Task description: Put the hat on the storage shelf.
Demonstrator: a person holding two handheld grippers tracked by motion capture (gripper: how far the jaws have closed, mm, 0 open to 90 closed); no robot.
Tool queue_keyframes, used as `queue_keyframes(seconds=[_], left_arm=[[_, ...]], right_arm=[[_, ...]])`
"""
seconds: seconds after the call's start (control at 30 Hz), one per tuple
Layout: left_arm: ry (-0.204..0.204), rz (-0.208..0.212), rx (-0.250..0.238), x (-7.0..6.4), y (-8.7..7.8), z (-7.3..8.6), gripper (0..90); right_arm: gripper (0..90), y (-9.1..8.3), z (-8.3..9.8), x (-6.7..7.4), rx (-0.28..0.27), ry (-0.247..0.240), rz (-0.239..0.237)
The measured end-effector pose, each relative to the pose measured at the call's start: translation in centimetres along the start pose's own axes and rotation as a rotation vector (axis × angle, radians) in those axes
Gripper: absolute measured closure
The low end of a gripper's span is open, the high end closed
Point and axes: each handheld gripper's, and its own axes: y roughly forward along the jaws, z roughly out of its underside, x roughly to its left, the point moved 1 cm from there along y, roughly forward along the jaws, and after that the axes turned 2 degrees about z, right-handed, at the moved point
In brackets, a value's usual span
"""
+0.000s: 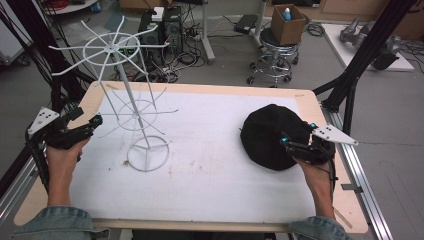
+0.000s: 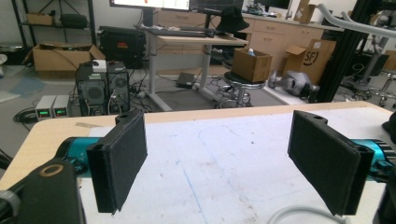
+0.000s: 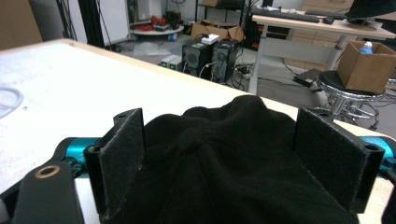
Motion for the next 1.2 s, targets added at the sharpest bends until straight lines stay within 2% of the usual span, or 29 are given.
queue_keyframes(seconds=[0.17,0.27,0.4,0.6,0.73,0.8,0.9,1.03,1.07,1.13,1.2], left_arm=[[-0.01,-0.001,-0.002,0.2,-0.1,0.1,19.9],[-0.014,-0.001,-0.004,0.3,-0.1,0.1,19.9],[-0.022,-0.002,-0.007,0.4,-0.1,0.1,19.9],[-0.018,0.002,0.004,0.3,0.1,0.3,19.9],[-0.021,0.0,-0.001,0.3,0.0,0.3,19.9],[-0.02,-0.001,-0.002,0.3,0.0,0.3,19.9],[-0.02,0.005,-0.004,0.1,0.0,0.2,19.9],[-0.021,0.006,-0.007,0.1,0.0,0.2,19.9],[-0.023,0.005,-0.007,0.1,0.0,0.2,19.9],[-0.022,0.004,-0.007,0.1,0.0,0.2,19.9],[-0.021,0.002,-0.005,0.2,0.0,0.3,19.9]], right_arm=[[16.4,0.5,0.1,0.4,0.029,-0.037,0.001],[16.4,0.6,0.1,0.4,0.024,-0.036,0.003],[16.4,1.0,0.4,0.4,0.049,-0.048,-0.006],[16.5,2.9,1.2,0.0,0.088,-0.035,-0.02],[16.6,4.1,1.7,0.0,0.136,-0.06,-0.024],[16.7,4.5,1.8,0.0,0.152,-0.05,-0.037],[20.7,5.0,2.0,0.2,0.176,-0.085,-0.04],[27.8,5.4,2.2,0.1,0.206,-0.084,-0.04],[28.1,5.5,2.2,0.0,0.213,-0.09,-0.028],[36.5,5.6,2.3,-0.2,0.225,-0.075,-0.042],[47.3,5.7,2.4,-0.3,0.236,-0.081,-0.045]])
